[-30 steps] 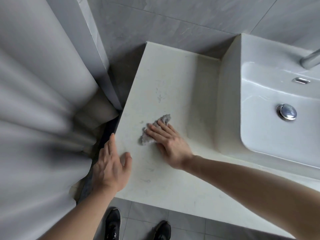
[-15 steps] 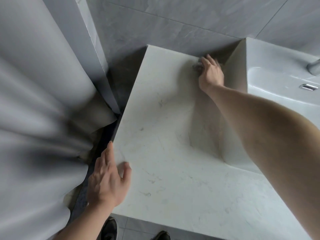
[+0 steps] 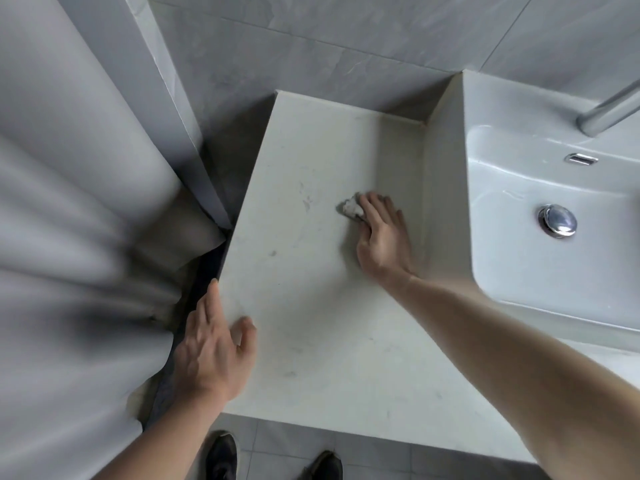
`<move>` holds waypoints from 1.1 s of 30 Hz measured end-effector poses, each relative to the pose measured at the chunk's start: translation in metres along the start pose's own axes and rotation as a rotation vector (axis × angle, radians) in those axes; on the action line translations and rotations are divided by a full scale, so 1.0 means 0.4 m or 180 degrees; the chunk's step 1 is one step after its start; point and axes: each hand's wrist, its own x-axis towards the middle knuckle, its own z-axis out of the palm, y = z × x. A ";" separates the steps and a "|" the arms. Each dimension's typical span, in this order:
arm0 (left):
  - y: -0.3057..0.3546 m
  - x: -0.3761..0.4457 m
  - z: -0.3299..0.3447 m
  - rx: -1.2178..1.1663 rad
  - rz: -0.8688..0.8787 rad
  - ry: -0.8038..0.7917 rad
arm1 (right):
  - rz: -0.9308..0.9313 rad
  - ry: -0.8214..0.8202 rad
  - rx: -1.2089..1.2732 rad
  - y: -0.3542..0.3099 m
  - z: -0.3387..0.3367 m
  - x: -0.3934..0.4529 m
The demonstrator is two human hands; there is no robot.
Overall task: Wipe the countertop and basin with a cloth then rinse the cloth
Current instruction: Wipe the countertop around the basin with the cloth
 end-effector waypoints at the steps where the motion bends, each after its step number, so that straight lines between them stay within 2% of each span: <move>1: 0.002 -0.001 -0.001 -0.0016 -0.0001 0.0006 | -0.0092 -0.0043 0.0014 -0.004 -0.004 -0.063; 5: 0.005 -0.008 -0.007 -0.0039 -0.0034 -0.0066 | -0.0540 -0.0452 -0.0044 -0.031 -0.036 -0.300; 7: 0.006 -0.008 -0.010 -0.0047 -0.0043 -0.0067 | -0.0548 -0.0599 0.0032 -0.033 -0.051 -0.342; 9: 0.006 -0.009 -0.012 -0.0014 -0.0027 -0.0050 | -0.0338 -0.0452 0.0365 -0.037 -0.068 -0.301; 12: -0.001 -0.006 -0.007 0.0009 0.0003 -0.0042 | 0.0188 -0.0055 0.0846 -0.072 -0.097 -0.121; 16: -0.010 -0.001 0.008 0.0009 -0.0004 0.0018 | 0.0700 0.0577 0.0643 -0.069 -0.137 0.182; 22: -0.011 0.009 0.026 0.0011 -0.0043 0.0125 | 0.0849 0.0321 -0.0038 0.025 -0.144 0.434; 26: -0.014 0.016 0.030 0.0010 -0.0045 0.0143 | 0.0887 -0.0310 -0.0560 0.084 -0.073 0.450; 33: -0.018 0.008 0.029 -0.0010 0.0028 0.0149 | 0.0693 0.0001 -0.0572 0.057 -0.044 0.209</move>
